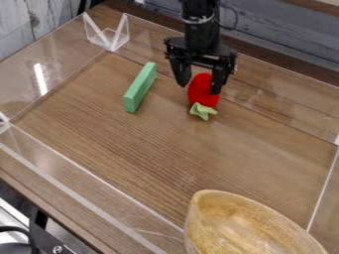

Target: Move the red object to the left side of the table

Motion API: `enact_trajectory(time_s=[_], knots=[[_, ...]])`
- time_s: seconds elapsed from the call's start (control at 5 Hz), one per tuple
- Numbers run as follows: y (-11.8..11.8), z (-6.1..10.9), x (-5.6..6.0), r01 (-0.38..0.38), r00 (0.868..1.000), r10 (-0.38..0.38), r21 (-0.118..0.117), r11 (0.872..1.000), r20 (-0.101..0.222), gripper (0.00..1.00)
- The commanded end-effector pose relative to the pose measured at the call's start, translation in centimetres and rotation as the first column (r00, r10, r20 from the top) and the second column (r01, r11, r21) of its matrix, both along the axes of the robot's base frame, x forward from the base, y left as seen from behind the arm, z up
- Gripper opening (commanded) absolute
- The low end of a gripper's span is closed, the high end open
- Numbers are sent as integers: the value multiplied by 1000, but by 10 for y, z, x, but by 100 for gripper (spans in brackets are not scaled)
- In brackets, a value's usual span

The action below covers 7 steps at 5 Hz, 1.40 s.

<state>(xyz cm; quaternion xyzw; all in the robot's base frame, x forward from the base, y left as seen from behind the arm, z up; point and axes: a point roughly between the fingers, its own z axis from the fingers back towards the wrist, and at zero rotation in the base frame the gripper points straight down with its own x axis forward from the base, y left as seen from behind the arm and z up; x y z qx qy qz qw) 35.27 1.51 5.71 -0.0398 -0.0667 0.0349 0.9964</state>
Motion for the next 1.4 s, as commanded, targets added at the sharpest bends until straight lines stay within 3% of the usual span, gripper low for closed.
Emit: enact_trajectory(time_s=[0.0, 0.4, 0.8, 1.2], knots=[[-3, 9, 8, 1, 999, -2, 14, 1000, 41, 0], [-1, 18, 7, -1, 999, 1, -3, 1000, 42, 0], [1, 40, 4, -2, 998, 3, -28, 1000, 58, 0], [14, 74, -3, -3, 995, 8, -49, 999, 104, 0]])
